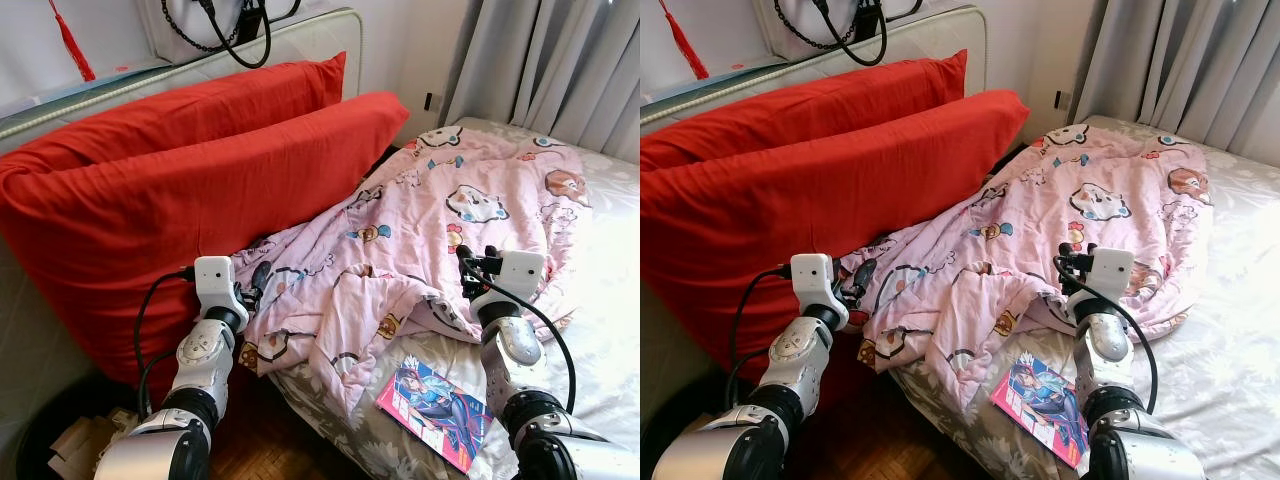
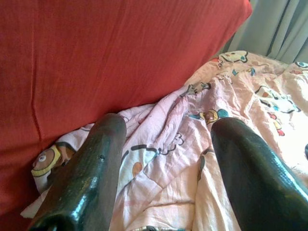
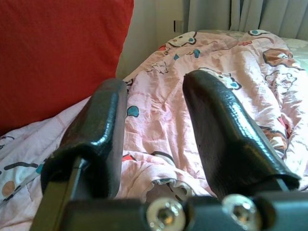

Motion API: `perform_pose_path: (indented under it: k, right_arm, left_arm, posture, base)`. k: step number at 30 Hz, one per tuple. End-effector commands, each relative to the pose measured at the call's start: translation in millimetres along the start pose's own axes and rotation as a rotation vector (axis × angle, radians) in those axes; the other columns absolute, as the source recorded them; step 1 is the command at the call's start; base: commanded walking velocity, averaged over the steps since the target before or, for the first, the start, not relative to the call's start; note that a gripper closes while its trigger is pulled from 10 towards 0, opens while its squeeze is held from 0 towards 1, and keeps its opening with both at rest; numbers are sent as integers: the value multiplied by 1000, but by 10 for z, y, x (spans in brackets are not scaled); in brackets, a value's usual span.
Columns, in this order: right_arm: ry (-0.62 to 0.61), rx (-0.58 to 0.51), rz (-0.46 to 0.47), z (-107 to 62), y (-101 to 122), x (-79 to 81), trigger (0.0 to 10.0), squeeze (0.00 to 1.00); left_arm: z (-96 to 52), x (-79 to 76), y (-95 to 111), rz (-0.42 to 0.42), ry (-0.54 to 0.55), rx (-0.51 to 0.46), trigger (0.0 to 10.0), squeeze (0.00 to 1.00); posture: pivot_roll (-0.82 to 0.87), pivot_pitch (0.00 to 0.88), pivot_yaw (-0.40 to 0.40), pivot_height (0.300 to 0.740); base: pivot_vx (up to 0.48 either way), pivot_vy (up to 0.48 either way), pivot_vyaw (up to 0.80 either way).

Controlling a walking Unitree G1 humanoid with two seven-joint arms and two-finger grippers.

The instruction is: Clean up the room

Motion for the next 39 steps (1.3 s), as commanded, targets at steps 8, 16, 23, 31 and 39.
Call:
perform_pose_path:
  k: [8,16,23,31,39]
  right_arm:
    - [11,9,-31,48,43,50,10000,0]
    - [-11,6,-32,18,14,44,10000,0]
    - [-41,6,-35,31,32,4,10000,0]
    - [-31,53,-48,51,-8,47,10000,0]
    - [-39,30,-33,43,9,53,10000,0]
  left_arm:
    - [-43,42,-68,-1,9,25,10000,0]
    - [-65,35,-107,3,5,37,10000,0]
    - [-47,35,-76,4,7,28,10000,0]
    - [-37,34,-70,3,6,33,10000,0]
    - [-30,11,-74,0,-3,37,10000,0]
  posture:
    - [70,0,3,710]
    - [68,0,3,666]
    - [71,0,3,666]
    - [74,0,4,657]
    - [73,0,8,632]
  base:
    - [0,0,0]
    - [0,0,0]
    - [0,0,0]
    - [0,0,0]
    - [0,0,0]
Point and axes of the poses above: a point about 5 cm out from each wrist's last joint towards the gripper, its own z axis pointing out of the wrist towards the gripper, its own y axis along the axis of the wrist's last joint, x = y × z, the point moved 3 cm from there along z, pointing out of the wrist towards the gripper, and after that the axes turned 7 degrees about -z, right-handed, at the moved point
